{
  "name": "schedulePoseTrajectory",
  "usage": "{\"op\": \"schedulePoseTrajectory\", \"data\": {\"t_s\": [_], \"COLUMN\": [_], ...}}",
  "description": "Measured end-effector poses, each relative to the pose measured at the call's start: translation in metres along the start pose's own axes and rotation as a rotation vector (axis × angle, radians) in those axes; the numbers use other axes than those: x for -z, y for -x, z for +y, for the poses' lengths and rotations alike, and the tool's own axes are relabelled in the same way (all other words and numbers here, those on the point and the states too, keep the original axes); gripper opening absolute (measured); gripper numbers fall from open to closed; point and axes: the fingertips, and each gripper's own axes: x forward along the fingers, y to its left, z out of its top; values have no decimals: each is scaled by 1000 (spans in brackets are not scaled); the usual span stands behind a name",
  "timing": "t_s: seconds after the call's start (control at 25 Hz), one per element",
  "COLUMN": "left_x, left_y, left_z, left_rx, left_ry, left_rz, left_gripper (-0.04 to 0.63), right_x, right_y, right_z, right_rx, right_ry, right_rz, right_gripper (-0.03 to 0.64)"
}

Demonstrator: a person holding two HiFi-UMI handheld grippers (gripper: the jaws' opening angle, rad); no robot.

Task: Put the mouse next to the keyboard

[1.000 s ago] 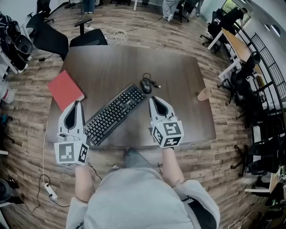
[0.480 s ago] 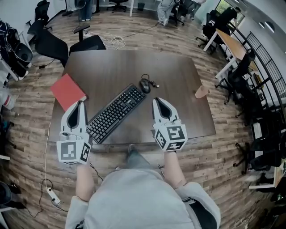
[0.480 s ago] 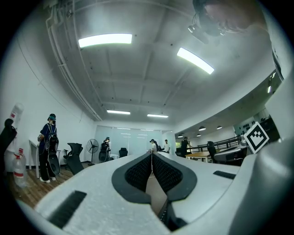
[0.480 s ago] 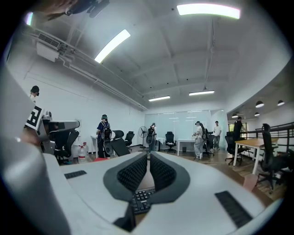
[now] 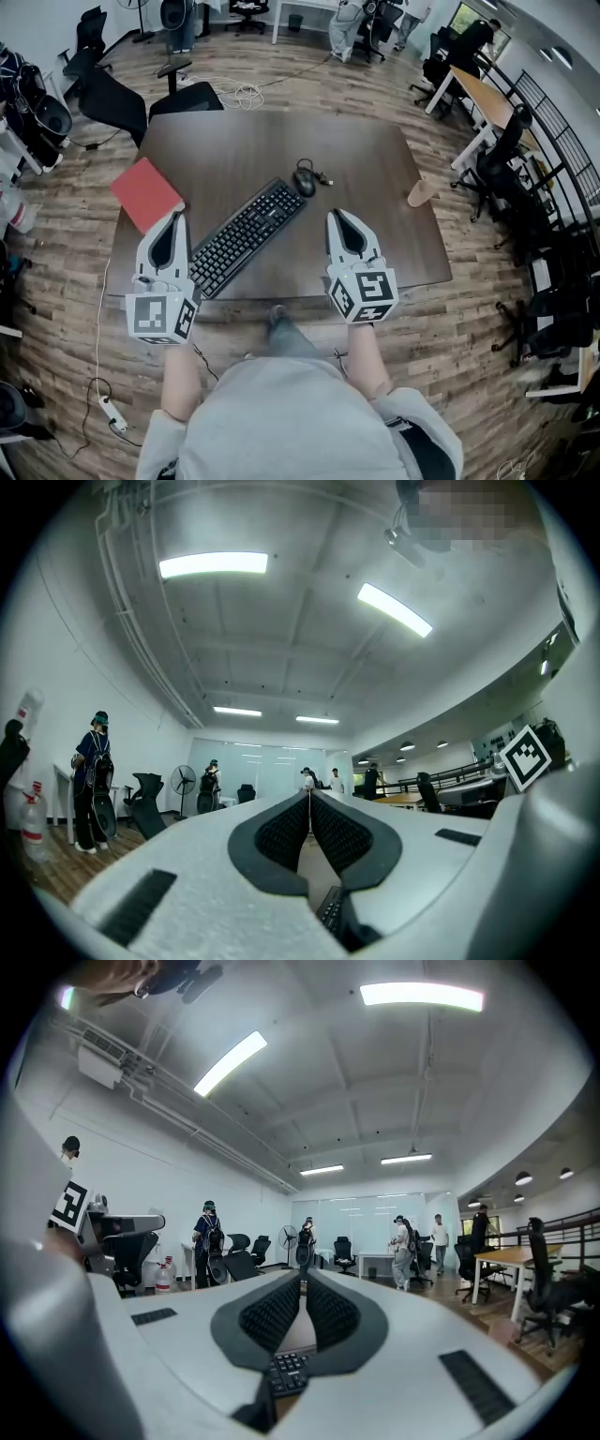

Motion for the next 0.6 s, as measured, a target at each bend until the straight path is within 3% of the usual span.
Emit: {"op": "schedulePoseTrajectory", "data": {"t_s": [0.6], "left_x": [-3], "left_y": [11], "left_z": [-10], "left_rx": [-3], "left_ry": [17], "left_rz": [-9], "left_gripper": [12], "right_x": [-7], "right_y": [16], "right_z": [11], "right_rx": [-12], "right_ry": [0], "right_rz": [-30], "right_gripper": [23]}}
